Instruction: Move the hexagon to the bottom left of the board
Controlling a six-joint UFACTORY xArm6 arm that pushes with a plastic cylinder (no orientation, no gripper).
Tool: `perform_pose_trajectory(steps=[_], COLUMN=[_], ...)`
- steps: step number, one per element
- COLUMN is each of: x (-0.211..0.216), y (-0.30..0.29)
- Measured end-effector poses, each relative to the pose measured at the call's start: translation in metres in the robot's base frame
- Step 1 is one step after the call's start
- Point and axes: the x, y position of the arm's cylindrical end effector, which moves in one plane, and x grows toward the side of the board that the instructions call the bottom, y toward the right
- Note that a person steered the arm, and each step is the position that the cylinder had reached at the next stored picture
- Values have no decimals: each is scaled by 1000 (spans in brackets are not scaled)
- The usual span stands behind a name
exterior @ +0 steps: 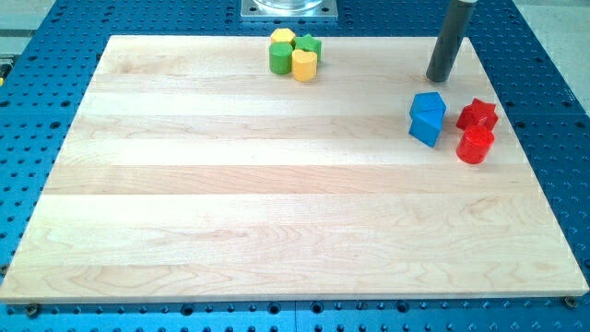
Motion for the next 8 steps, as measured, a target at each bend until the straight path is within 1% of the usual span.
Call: perform_pose_trajectory(steps=[1, 2, 3, 4, 5, 6, 7, 8], x=[0, -13, -29, -31, -79, -96, -96, -85], y=[-6, -68, -113, -113, -124, -140, -161, -231])
